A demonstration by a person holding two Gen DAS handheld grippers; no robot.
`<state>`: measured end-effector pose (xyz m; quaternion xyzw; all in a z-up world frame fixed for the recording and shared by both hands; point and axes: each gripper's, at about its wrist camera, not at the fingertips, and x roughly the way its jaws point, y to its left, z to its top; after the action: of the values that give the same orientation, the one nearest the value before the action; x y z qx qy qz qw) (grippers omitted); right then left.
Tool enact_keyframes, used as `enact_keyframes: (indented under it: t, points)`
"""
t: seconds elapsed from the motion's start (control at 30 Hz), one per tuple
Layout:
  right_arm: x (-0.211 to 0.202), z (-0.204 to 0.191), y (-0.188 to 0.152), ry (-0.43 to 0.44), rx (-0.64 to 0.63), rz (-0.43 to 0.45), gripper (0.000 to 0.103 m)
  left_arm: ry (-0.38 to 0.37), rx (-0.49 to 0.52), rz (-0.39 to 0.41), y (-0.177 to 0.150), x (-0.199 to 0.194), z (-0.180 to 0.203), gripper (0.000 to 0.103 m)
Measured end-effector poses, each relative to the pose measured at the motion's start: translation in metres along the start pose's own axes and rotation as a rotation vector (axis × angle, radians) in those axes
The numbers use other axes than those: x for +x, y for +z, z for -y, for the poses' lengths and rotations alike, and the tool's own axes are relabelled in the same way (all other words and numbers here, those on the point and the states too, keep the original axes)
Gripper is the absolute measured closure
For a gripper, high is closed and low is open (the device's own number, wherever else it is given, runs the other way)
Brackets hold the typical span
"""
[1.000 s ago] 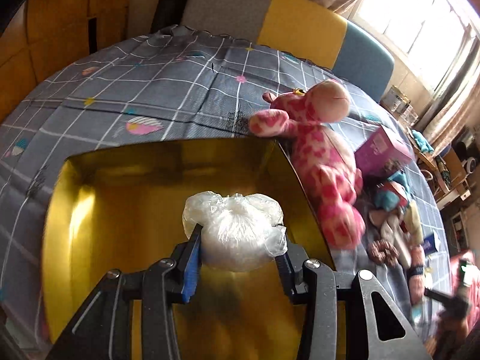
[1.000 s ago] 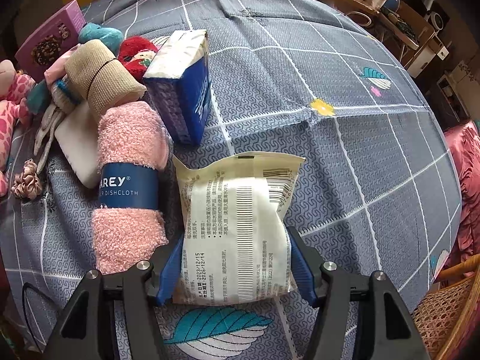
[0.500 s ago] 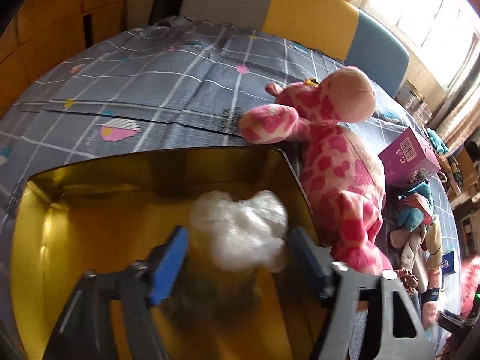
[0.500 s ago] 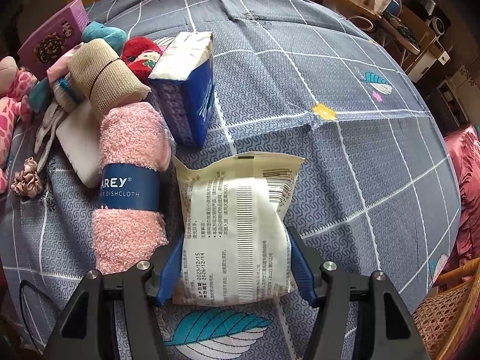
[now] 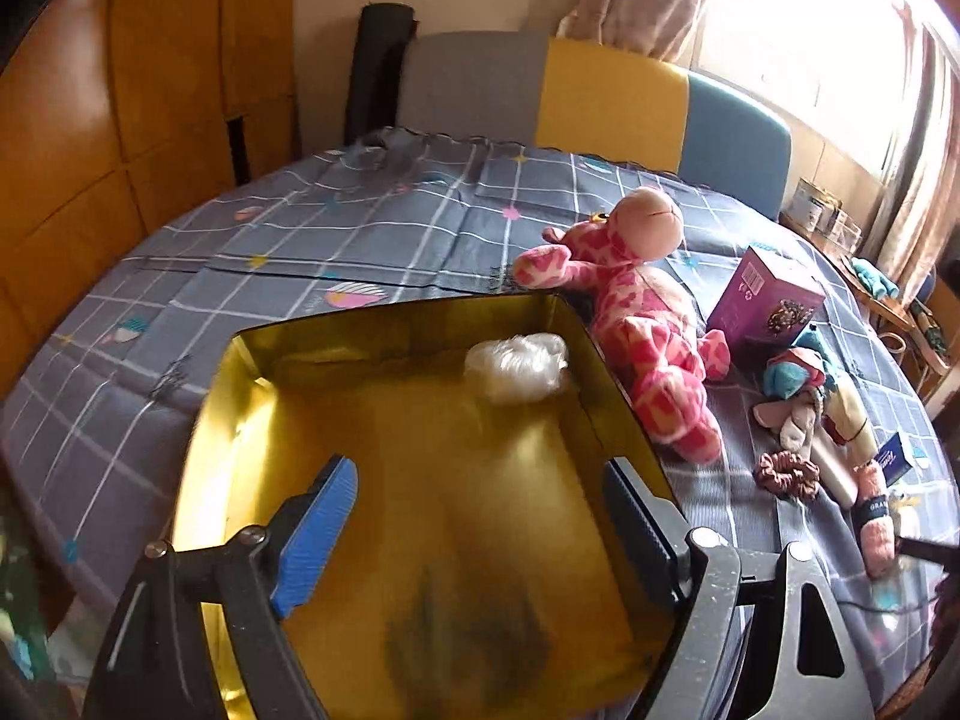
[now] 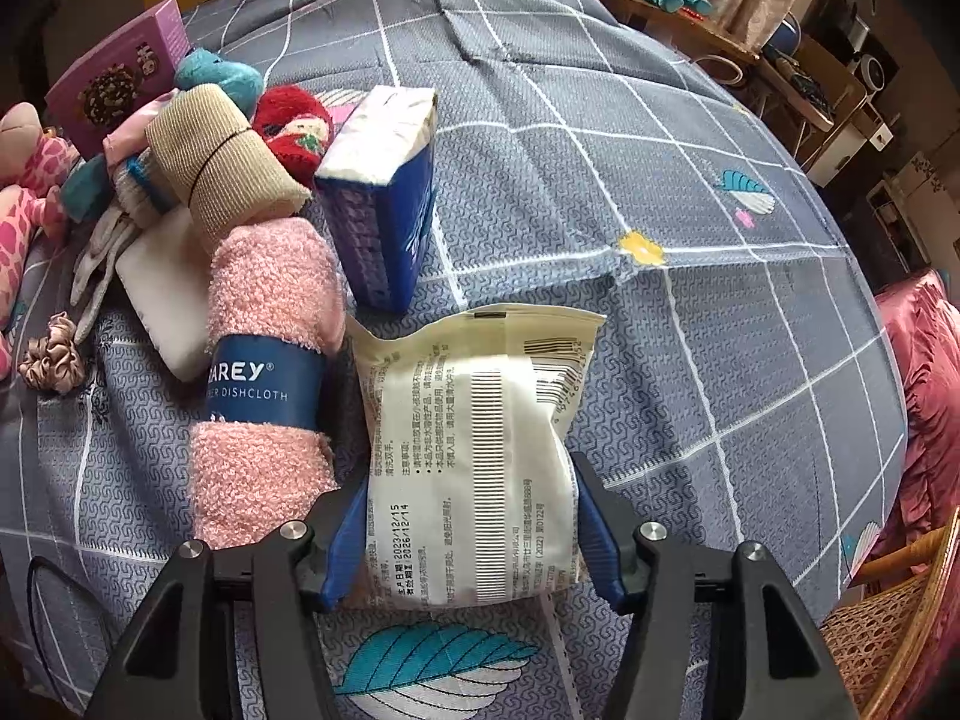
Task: Organize soft objects
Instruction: 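Carry the bag ball into the gold tray and open the left tool, then carry the printed packet into the gold tray and open the right tool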
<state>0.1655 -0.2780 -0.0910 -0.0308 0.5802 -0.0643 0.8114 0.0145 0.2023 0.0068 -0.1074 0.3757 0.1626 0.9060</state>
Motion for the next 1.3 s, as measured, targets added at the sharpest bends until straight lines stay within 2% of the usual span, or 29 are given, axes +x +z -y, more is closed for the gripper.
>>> enact_keyframes:
  t: [0.2,0.33,0.5,0.63,0.8,0.93,1.13,1.3]
  points:
    - [-0.029,-0.002,-0.001,-0.003,0.019,0.136,0.043,0.019,-0.008,0.010,-0.017,-0.021,-0.009,0.019]
    - [-0.056,-0.009,-0.005,0.053,0.007,0.245,0.043,0.011,-0.011,0.006,-0.025,-0.027,-0.012,0.019]
    - [-0.079,-0.039,-0.018,0.152,-0.061,0.284,0.043,-0.006,-0.032,-0.002,-0.031,-0.030,-0.017,0.019]
    - [-0.107,-0.082,-0.027,0.285,-0.150,0.300,0.043,-0.008,-0.050,0.005,-0.032,-0.034,-0.021,0.019]
    - [-0.146,-0.153,-0.040,0.452,-0.326,0.311,0.043,0.024,-0.062,0.021,-0.033,-0.038,-0.029,0.016]
    - [-0.163,-0.213,-0.054,0.537,-0.461,0.290,0.043,0.035,-0.075,0.036,-0.033,-0.042,-0.037,0.016]
    - [-0.161,-0.288,-0.070,0.547,-0.604,0.251,0.043,0.050,-0.090,0.050,-0.035,-0.045,-0.047,0.016]
    - [-0.153,-0.326,-0.070,0.538,-0.654,0.232,0.043,0.052,-0.104,0.047,-0.037,-0.043,-0.053,0.016]
